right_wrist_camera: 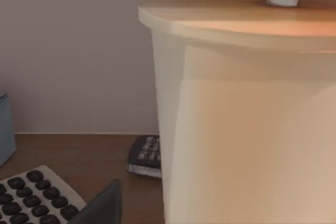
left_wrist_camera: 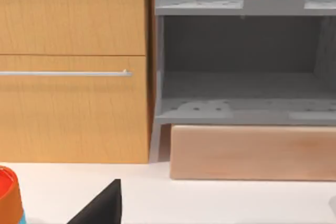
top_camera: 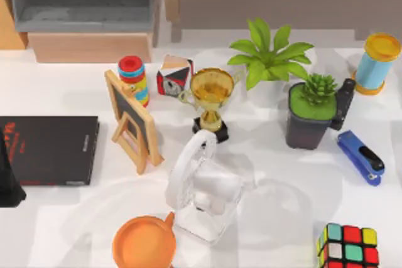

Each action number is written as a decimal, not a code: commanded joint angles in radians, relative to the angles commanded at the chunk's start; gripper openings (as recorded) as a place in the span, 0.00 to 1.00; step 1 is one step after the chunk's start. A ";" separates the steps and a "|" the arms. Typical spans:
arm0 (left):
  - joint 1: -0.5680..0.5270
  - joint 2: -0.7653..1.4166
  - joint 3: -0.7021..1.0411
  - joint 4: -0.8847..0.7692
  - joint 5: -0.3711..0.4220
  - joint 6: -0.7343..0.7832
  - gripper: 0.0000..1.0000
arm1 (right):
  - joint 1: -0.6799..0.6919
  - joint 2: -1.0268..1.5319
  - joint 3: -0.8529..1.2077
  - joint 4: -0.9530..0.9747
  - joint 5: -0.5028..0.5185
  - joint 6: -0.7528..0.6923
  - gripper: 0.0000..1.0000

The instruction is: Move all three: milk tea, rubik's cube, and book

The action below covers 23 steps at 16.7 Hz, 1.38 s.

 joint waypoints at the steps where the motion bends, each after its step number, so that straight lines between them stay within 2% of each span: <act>1: 0.000 0.000 0.000 0.000 0.000 0.000 1.00 | 0.002 0.031 0.043 -0.012 0.002 0.000 1.00; 6: 0.000 0.000 0.000 0.000 0.000 0.000 1.00 | 0.010 0.151 0.217 -0.065 0.012 -0.001 1.00; 11: 0.000 0.000 0.000 0.000 0.000 0.000 1.00 | 0.011 0.160 0.229 -0.069 0.013 -0.001 1.00; 23: 0.000 0.000 0.000 0.000 0.000 0.000 1.00 | 0.011 0.160 0.229 -0.069 0.013 -0.001 0.10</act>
